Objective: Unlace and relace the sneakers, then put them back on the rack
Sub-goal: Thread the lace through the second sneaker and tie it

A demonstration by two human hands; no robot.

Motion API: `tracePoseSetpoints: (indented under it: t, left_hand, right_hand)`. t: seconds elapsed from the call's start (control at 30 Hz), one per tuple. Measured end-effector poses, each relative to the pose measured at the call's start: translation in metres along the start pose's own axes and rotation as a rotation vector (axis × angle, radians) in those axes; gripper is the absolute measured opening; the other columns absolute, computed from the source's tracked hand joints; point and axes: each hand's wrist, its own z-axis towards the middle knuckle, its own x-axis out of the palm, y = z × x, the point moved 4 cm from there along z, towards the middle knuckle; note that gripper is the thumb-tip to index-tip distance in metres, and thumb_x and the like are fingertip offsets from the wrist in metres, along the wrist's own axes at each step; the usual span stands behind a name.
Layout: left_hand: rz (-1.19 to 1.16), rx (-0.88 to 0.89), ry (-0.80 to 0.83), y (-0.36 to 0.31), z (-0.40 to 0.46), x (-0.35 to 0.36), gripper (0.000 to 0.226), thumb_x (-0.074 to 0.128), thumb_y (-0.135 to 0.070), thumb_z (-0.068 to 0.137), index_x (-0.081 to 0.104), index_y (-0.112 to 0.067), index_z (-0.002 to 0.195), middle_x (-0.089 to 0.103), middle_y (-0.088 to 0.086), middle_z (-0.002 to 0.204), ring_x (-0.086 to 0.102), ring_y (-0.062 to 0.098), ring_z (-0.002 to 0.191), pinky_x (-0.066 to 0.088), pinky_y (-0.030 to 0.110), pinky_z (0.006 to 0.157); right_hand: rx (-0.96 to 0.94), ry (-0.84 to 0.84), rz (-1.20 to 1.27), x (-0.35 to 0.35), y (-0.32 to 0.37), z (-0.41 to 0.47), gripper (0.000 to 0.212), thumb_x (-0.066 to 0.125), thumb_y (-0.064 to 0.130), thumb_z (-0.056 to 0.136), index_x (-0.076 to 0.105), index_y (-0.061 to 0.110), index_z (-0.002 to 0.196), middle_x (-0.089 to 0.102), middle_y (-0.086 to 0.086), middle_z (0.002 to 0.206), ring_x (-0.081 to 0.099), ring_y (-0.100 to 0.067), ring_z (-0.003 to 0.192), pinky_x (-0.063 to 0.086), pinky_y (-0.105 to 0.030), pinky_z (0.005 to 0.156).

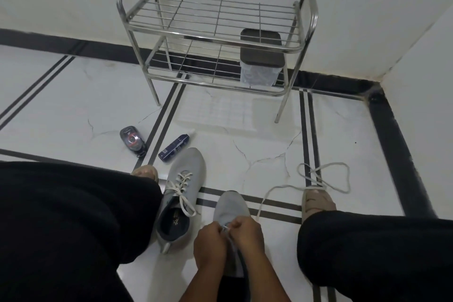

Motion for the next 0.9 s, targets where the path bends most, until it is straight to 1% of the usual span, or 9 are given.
tracePoseSetpoints:
  t: [0.07,0.17,0.27,0.4,0.5,0.57,0.67,0.77,0.9]
  left_hand:
    - [-0.056,-0.008,-0.017,0.004,-0.001,0.0,0.015,0.052,-0.026,0.088,0.063,-0.021,0.078,0.063,-0.006,0.078,0.06,0.012,0.072,0.046,0.026,0.064]
    - [-0.113,-0.001,-0.042,0.005,-0.003,-0.001,0.016,0.054,-0.028,0.086,0.064,-0.021,0.077,0.064,-0.006,0.075,0.06,0.011,0.069,0.048,0.027,0.063]
    - [-0.137,0.006,-0.058,0.007,-0.004,-0.001,0.015,0.054,-0.027,0.086,0.065,-0.022,0.078,0.065,-0.007,0.075,0.06,0.01,0.069,0.05,0.028,0.064]
    - [-0.136,0.038,-0.08,0.006,-0.004,-0.001,0.016,0.054,-0.029,0.086,0.065,-0.021,0.077,0.065,-0.007,0.074,0.06,0.009,0.068,0.051,0.03,0.064]
    - [-0.114,0.082,-0.08,0.004,-0.003,-0.001,0.017,0.054,-0.031,0.087,0.066,-0.022,0.08,0.066,-0.006,0.078,0.061,0.011,0.07,0.051,0.03,0.066]
    - [-0.103,0.113,-0.076,0.002,-0.002,-0.001,0.018,0.054,-0.031,0.087,0.067,-0.021,0.081,0.066,-0.005,0.08,0.061,0.011,0.072,0.051,0.031,0.068]
    - [-0.093,0.13,-0.063,0.002,-0.001,-0.002,0.018,0.054,-0.031,0.089,0.068,-0.02,0.084,0.066,-0.005,0.083,0.061,0.011,0.075,0.05,0.028,0.068]
    - [-0.127,0.098,-0.057,0.006,0.0,-0.003,0.016,0.056,-0.028,0.089,0.068,-0.02,0.083,0.067,-0.006,0.081,0.06,0.01,0.073,0.047,0.025,0.064]
    - [-0.177,0.081,-0.049,0.008,0.0,-0.005,0.013,0.058,-0.024,0.089,0.069,-0.022,0.084,0.067,-0.007,0.08,0.058,0.008,0.072,0.038,0.016,0.055]
  right_hand:
    - [0.022,-0.037,-0.006,0.006,-0.004,-0.005,0.023,0.05,0.031,0.093,0.07,0.02,0.094,0.067,-0.002,0.102,0.05,-0.016,0.079,0.04,-0.022,0.071]
    - [-0.041,-0.104,-0.039,0.01,-0.005,-0.003,0.024,0.049,0.032,0.092,0.07,0.02,0.09,0.067,0.0,0.096,0.054,-0.014,0.076,0.041,-0.021,0.068]
    - [-0.076,-0.129,-0.088,0.016,-0.006,0.002,0.027,0.048,0.033,0.091,0.071,0.017,0.093,0.066,0.0,0.098,0.061,-0.017,0.084,0.045,-0.022,0.07]
    - [-0.051,-0.153,-0.072,0.018,-0.007,0.006,0.025,0.049,0.033,0.091,0.067,0.016,0.095,0.06,0.001,0.094,0.053,-0.014,0.078,0.041,-0.022,0.067]
    - [-0.078,-0.187,-0.042,0.018,-0.009,0.006,0.016,0.052,0.028,0.09,0.066,0.019,0.089,0.053,0.005,0.089,0.052,-0.013,0.077,0.041,-0.022,0.065]
    - [-0.094,-0.194,0.037,0.019,-0.012,0.007,0.013,0.055,0.022,0.089,0.065,0.022,0.081,0.054,0.005,0.09,0.054,-0.013,0.078,0.044,-0.022,0.064]
    - [-0.044,-0.163,0.246,0.021,-0.019,0.009,0.016,0.059,0.02,0.09,0.068,0.027,0.079,0.061,0.006,0.093,0.055,-0.013,0.081,0.043,-0.021,0.068]
    - [-0.012,-0.035,0.376,0.024,-0.024,0.013,0.017,0.064,0.02,0.09,0.067,0.029,0.076,0.064,0.008,0.087,0.057,-0.014,0.084,0.043,-0.02,0.071]
    - [0.035,0.058,0.482,0.027,-0.027,0.021,0.02,0.067,0.014,0.086,0.068,0.026,0.07,0.071,-0.001,0.094,0.064,-0.023,0.095,0.052,-0.028,0.085]
